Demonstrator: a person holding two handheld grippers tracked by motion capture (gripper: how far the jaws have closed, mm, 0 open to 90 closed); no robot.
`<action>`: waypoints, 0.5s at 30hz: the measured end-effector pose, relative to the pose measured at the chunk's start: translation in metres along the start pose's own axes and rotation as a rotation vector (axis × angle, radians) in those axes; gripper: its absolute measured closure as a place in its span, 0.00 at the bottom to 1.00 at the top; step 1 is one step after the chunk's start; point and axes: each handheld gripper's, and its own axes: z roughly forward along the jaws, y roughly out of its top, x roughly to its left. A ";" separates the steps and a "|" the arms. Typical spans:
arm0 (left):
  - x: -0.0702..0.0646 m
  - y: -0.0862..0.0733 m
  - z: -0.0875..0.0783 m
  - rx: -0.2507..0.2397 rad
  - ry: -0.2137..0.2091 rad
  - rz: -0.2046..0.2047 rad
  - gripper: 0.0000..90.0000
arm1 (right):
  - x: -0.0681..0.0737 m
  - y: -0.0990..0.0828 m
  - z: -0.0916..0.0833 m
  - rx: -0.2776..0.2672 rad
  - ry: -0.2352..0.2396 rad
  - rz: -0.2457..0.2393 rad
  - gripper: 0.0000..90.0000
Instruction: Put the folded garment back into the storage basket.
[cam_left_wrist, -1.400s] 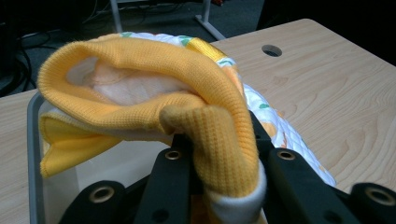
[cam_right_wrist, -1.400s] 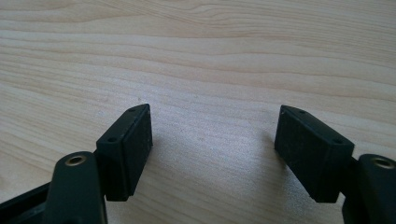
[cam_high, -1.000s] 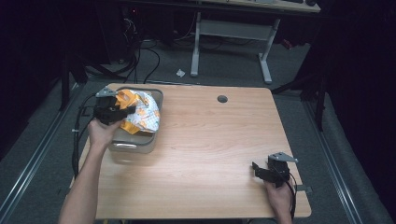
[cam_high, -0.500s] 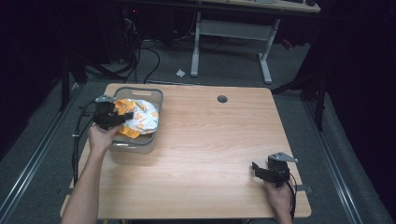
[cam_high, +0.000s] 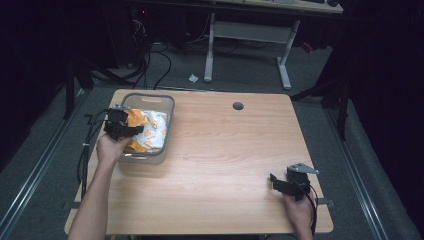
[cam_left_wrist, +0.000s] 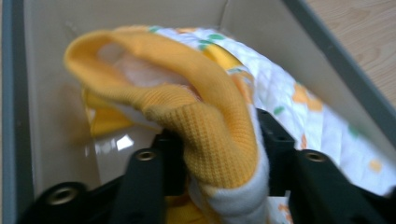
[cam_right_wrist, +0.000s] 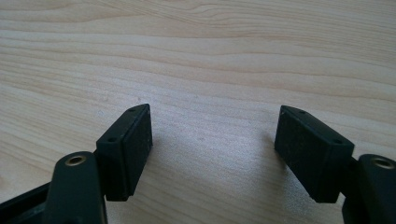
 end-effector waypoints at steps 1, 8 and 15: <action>0.000 0.000 0.000 0.000 0.000 0.000 0.57 | 0.000 0.000 0.000 -0.001 0.000 -0.001 0.31; 0.000 0.001 -0.005 -0.010 0.105 -0.024 0.38 | 0.000 0.000 0.000 0.000 0.000 0.000 0.31; -0.004 0.002 -0.027 -0.095 0.137 -0.020 0.33 | 0.000 0.000 0.000 0.002 0.000 0.000 0.31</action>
